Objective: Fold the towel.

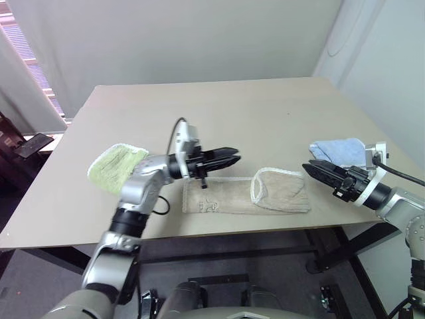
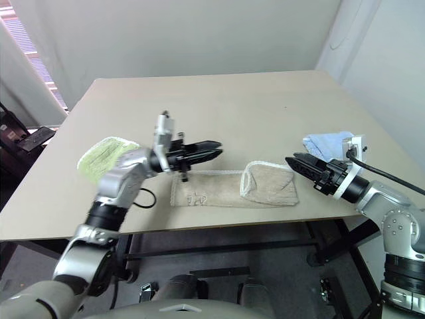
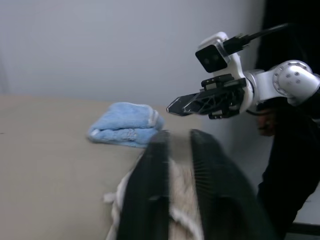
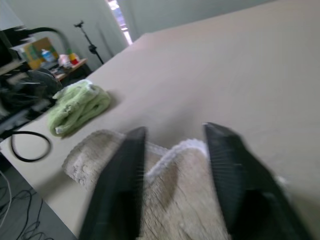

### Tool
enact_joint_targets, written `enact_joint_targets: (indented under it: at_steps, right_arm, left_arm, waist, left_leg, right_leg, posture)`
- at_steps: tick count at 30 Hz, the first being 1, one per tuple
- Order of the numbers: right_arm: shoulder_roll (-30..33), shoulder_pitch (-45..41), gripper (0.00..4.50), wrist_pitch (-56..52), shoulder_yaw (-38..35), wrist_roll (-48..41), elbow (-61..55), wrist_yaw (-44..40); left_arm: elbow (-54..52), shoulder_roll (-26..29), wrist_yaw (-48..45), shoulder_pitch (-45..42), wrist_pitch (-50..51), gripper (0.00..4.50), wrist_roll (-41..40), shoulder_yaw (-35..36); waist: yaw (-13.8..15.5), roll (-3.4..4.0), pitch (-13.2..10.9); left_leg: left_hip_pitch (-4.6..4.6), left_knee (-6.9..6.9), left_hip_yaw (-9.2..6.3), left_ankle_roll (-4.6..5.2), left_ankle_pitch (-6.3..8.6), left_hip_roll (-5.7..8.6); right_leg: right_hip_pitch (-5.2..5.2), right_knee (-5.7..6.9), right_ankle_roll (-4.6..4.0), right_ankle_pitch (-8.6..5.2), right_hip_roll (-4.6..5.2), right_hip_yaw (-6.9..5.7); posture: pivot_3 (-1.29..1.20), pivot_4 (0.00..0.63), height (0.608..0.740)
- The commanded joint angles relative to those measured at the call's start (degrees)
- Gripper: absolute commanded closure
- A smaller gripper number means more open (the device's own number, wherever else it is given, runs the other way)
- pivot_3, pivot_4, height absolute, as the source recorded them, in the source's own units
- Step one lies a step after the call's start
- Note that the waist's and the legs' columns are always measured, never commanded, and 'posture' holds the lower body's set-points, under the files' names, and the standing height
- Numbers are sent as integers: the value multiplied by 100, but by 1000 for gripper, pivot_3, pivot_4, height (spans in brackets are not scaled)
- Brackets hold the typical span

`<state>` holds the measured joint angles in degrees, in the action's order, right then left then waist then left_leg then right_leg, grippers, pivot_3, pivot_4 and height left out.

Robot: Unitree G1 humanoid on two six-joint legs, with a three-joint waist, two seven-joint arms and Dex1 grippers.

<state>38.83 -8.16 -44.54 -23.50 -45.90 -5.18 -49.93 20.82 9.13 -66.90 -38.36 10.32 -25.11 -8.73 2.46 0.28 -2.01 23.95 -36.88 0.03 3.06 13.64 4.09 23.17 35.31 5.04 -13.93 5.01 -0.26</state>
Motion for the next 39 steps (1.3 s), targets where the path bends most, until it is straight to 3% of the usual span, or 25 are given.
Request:
enact_joint_targets:
  at_steps: [1,3,11,18,25,31,34,39]
  right_arm:
    - [-111,-175,3918,562,305,467,287,23]
    - [-189,-232,4488,820,536,756,525,67]
    - [-650,-461,4488,1933,1105,1756,1644,335]
    - [-898,-545,4488,2638,1501,2485,2476,553]
    - [-1004,-586,4488,2769,1539,2559,2503,479]
    - [-889,-715,4488,2542,1230,2246,2302,378]
    - [-671,-683,3900,1878,928,1561,1661,-6]
    - [-499,-723,2074,1111,756,1018,950,-13]
  left_arm:
    - [833,-454,22,-449,-799,4500,532,-274]
    - [1378,-756,-3,-621,-1085,4500,741,-379]
    - [3231,-1522,442,-842,-1925,4500,1531,-501]
    - [4210,-1635,1217,-596,-2934,4500,2815,-1160]
    - [4319,-1687,1269,-614,-2966,4500,2894,-1035]
    - [3911,-1618,605,-732,-2690,4500,2232,-461]
    - [2887,-1368,411,-719,-2436,3916,1660,-1]
    - [-76,-589,666,-104,247,2067,583,434]
  waist:
    - [-5,-1,0]
    - [-13,-1,-1]
    - [-12,2,1]
    - [-9,4,2]
    - [-20,3,8]
    - [-24,5,8]
    - [-24,14,-1]
    - [-51,23,7]
  left_leg:
    - [1,-10,0,1,5,0]
    - [4,-20,0,7,9,3]
    - [15,-27,0,13,11,2]
    - [18,-28,0,11,12,4]
    - [9,-35,0,10,13,4]
    - [11,-35,-1,10,13,4]
    - [35,-40,-1,11,13,3]
    - [42,-37,-4,11,12,1]
  right_leg:
    - [-5,-2,1,0,0,0]
    - [-11,-9,6,3,4,0]
    - [4,-5,36,20,0,0]
    - [6,-7,47,27,2,0]
    - [-9,-8,46,28,4,0]
    - [-3,-7,60,36,4,0]
    - [20,-3,60,37,4,0]
    - [31,7,63,40,2,1]
  posture:
    - [0,0,736]
    - [0,0,736]
    - [0,0,736]
    - [0,0,736]
    - [0,0,736]
    - [0,0,736]
    - [0,0,736]
    - [0,0,736]
